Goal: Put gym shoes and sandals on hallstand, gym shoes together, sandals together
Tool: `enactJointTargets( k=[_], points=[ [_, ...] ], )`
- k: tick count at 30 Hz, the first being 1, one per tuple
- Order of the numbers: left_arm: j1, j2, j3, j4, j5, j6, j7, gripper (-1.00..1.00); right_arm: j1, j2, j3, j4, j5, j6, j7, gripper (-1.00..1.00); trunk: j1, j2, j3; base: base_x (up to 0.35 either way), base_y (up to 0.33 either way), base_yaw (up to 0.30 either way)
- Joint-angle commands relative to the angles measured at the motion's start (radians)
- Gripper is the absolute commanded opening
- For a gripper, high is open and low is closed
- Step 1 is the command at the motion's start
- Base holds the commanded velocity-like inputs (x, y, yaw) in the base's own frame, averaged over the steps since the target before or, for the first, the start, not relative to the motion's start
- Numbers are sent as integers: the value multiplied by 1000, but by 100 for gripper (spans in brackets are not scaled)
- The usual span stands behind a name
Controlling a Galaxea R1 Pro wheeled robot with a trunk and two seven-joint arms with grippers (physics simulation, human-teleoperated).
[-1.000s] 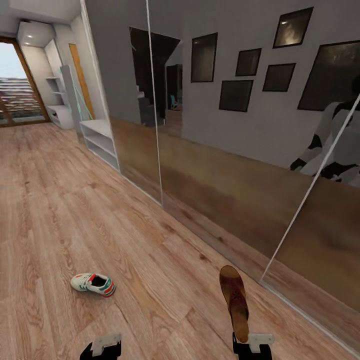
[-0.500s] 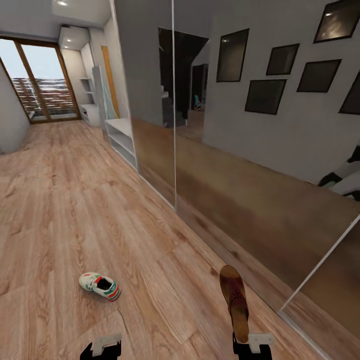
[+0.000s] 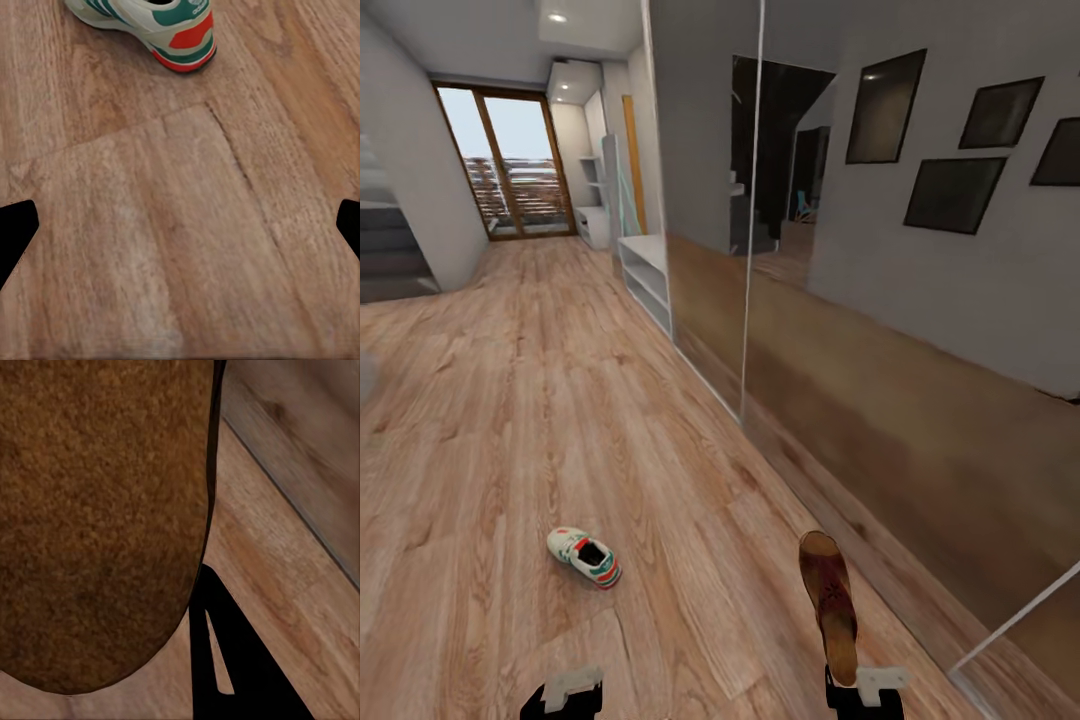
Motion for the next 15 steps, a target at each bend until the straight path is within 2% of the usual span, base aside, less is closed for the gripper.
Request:
enactJointTargets(
  k=[1,12,15],
  points=[
    [-1,-1,5,1,-11,-3,3,100,0,0,4,1,10,0,-10,-100,0,0,-1,1,-7,284],
    [-1,-1,4,1,-11,-5,3,100,0,0,4,0,10,1,-10,-100,0,0,-1,0,-1,284],
    [3,-1,5,1,-12,-45,4,100,0,0,4,0,10,0,-10,-100,0,0,-1,2,-2,284]
  ],
)
